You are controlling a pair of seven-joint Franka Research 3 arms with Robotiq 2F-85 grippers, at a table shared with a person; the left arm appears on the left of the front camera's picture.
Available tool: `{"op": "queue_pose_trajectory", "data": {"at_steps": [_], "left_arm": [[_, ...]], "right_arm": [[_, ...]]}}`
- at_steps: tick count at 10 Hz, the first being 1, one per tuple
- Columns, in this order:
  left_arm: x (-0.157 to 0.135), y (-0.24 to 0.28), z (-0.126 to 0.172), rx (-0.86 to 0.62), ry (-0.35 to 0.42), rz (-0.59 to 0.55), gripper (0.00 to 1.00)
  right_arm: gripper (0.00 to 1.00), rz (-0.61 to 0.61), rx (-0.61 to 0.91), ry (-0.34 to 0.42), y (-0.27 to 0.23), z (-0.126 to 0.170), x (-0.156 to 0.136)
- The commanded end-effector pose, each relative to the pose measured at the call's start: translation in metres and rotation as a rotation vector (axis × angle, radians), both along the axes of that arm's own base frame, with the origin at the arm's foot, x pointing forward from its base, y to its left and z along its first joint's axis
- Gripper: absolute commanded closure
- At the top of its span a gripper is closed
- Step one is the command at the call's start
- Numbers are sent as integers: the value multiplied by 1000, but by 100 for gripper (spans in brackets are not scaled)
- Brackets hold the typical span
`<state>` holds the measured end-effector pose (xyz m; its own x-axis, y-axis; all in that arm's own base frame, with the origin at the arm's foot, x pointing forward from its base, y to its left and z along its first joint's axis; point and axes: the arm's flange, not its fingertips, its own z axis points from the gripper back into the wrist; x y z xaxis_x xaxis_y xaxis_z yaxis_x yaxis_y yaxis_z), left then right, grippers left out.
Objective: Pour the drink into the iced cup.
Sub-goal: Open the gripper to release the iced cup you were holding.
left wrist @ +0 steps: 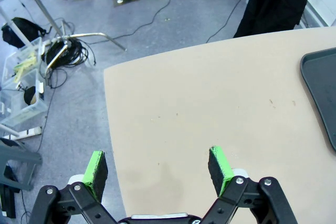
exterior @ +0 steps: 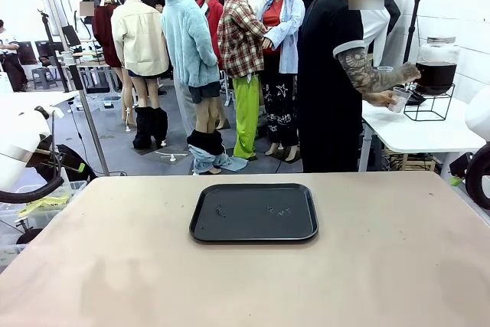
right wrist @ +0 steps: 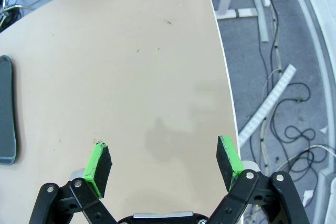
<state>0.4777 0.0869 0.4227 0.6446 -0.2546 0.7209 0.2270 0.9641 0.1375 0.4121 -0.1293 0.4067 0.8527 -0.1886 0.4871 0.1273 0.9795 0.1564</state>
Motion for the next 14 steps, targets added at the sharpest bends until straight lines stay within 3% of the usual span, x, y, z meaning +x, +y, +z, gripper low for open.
{"op": "queue_pose_trajectory", "data": {"at_steps": [1, 14], "left_arm": [[0, 1, -3, 11, -12, 6, 0], [0, 1, -3, 11, -12, 6, 0]], "right_arm": [[0, -22, 1, -7, 4, -1, -3], [0, -22, 1, -7, 4, -1, -3]]}}
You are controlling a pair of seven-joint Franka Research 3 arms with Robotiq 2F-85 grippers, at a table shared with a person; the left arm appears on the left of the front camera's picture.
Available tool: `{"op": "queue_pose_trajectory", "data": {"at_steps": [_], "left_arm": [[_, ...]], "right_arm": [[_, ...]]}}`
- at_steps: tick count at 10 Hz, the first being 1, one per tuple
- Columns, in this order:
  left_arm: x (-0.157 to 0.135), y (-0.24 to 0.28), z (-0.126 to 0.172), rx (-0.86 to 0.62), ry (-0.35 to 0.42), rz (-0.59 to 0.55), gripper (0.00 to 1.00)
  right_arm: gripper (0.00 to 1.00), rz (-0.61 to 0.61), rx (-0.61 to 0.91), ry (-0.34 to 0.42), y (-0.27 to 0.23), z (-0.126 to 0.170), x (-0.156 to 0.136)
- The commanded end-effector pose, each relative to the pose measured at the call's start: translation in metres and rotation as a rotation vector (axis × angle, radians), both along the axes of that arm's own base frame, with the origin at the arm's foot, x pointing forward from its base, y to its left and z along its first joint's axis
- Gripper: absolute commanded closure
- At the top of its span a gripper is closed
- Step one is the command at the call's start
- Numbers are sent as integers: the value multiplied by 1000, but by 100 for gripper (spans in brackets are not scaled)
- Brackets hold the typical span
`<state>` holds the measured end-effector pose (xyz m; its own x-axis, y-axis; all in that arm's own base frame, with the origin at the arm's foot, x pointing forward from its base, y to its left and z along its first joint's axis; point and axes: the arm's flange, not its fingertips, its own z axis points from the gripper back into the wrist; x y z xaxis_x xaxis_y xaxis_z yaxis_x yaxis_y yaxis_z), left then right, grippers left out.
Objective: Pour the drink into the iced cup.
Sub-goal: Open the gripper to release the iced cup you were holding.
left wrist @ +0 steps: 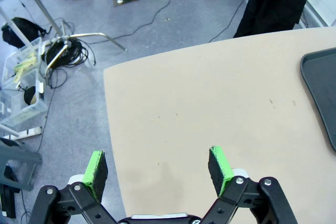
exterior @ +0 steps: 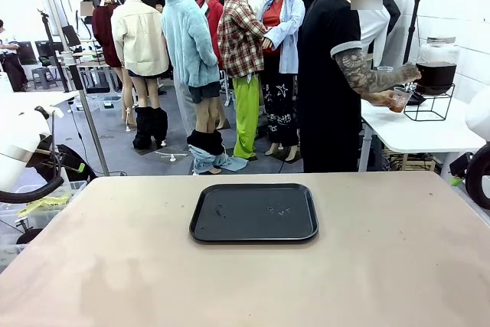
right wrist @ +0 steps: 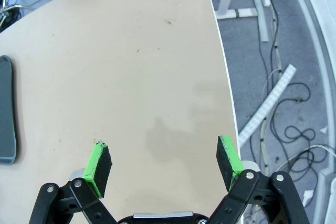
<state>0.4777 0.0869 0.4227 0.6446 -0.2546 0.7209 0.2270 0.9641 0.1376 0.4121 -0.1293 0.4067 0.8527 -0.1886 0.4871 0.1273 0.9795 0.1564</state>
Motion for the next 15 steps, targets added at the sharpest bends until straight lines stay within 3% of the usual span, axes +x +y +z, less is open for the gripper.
{"op": "queue_pose_trajectory", "data": {"at_steps": [1, 15], "left_arm": [[0, 1, -3, 11, -12, 6, 0], [0, 1, -3, 11, -12, 6, 0]], "right_arm": [[0, -22, 1, -7, 4, -1, -3], [0, -22, 1, -7, 4, -1, -3]]}}
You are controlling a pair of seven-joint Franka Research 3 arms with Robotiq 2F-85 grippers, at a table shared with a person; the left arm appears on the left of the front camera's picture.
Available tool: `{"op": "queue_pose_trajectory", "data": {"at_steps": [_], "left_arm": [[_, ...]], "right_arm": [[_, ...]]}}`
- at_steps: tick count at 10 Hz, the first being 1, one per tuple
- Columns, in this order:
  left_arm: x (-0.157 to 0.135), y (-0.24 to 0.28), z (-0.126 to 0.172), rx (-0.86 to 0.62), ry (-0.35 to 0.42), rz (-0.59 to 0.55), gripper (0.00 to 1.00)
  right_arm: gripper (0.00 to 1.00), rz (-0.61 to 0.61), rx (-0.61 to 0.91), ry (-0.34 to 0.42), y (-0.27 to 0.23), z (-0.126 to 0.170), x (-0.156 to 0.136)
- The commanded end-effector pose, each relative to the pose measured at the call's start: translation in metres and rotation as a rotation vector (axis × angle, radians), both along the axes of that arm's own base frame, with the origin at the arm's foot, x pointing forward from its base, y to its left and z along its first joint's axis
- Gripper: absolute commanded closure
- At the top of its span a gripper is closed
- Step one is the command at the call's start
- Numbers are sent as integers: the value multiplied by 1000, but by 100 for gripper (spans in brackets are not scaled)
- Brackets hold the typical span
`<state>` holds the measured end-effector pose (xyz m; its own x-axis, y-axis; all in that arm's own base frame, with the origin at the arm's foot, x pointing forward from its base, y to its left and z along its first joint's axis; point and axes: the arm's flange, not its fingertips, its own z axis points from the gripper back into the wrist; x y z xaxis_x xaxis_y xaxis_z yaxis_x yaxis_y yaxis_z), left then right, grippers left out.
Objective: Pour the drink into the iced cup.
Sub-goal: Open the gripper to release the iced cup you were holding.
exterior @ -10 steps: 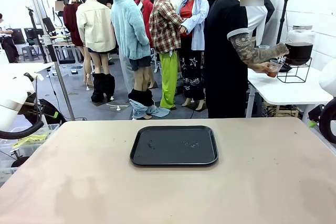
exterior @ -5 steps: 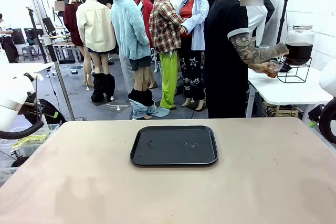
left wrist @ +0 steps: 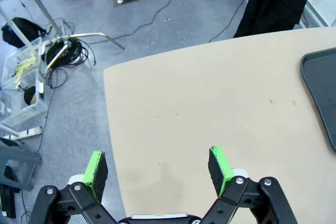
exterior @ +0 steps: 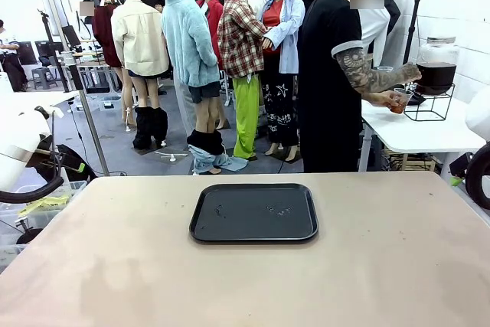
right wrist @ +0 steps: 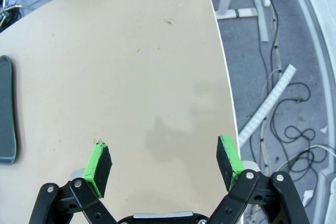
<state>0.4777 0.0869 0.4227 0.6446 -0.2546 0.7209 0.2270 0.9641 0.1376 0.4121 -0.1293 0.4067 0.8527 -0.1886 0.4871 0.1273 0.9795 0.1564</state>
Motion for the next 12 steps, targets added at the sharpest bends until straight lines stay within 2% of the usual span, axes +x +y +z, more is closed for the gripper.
{"op": "queue_pose_trajectory", "data": {"at_steps": [1, 12], "left_arm": [[0, 1, -3, 11, -12, 6, 0], [0, 1, -3, 11, -12, 6, 0]], "right_arm": [[0, -22, 1, -7, 4, -1, -3], [0, -22, 1, -7, 4, -1, -3]]}}
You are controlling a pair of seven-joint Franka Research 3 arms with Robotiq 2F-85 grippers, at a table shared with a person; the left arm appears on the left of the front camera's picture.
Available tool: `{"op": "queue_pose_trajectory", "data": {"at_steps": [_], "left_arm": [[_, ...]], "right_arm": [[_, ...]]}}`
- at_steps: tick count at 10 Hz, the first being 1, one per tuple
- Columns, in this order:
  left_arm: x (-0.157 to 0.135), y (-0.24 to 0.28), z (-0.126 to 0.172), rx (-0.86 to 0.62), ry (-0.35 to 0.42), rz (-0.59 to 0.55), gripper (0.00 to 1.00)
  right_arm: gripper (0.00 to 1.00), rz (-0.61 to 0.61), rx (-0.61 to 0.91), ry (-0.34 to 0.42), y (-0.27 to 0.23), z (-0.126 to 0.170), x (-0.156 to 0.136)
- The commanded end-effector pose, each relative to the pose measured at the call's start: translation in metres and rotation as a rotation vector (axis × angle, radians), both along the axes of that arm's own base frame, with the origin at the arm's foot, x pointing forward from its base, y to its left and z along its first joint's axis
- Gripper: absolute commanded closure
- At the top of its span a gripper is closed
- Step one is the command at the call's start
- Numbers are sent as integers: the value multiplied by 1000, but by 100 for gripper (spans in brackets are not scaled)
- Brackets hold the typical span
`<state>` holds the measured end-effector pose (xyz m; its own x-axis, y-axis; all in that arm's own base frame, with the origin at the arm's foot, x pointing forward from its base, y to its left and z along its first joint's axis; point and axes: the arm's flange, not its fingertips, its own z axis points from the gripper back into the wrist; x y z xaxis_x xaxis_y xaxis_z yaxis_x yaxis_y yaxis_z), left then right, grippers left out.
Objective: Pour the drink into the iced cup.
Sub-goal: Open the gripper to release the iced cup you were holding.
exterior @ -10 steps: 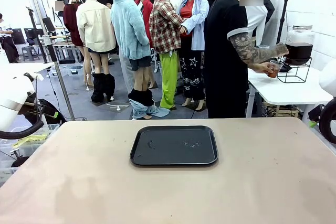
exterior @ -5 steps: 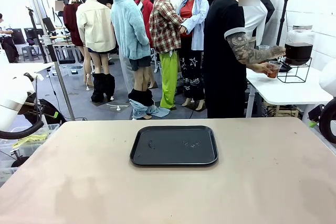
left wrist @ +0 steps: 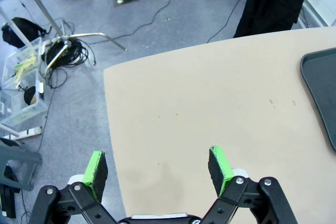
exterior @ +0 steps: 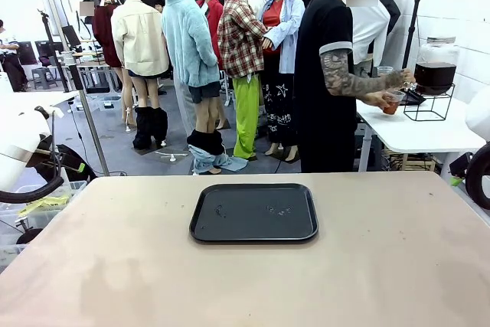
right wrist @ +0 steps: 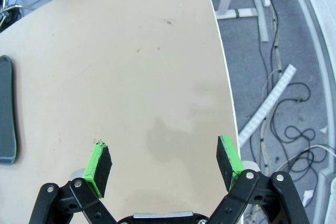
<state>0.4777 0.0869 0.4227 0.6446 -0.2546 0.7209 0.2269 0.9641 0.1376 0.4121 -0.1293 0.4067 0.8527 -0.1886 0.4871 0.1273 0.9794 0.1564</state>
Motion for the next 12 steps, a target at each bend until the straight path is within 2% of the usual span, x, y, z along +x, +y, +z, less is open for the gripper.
{"op": "queue_pose_trajectory", "data": {"at_steps": [1, 12], "left_arm": [[0, 1, -3, 11, -12, 6, 0], [0, 1, -3, 11, -12, 6, 0]], "right_arm": [[0, -22, 1, -7, 4, -1, -3], [0, -22, 1, -7, 4, -1, -3]]}}
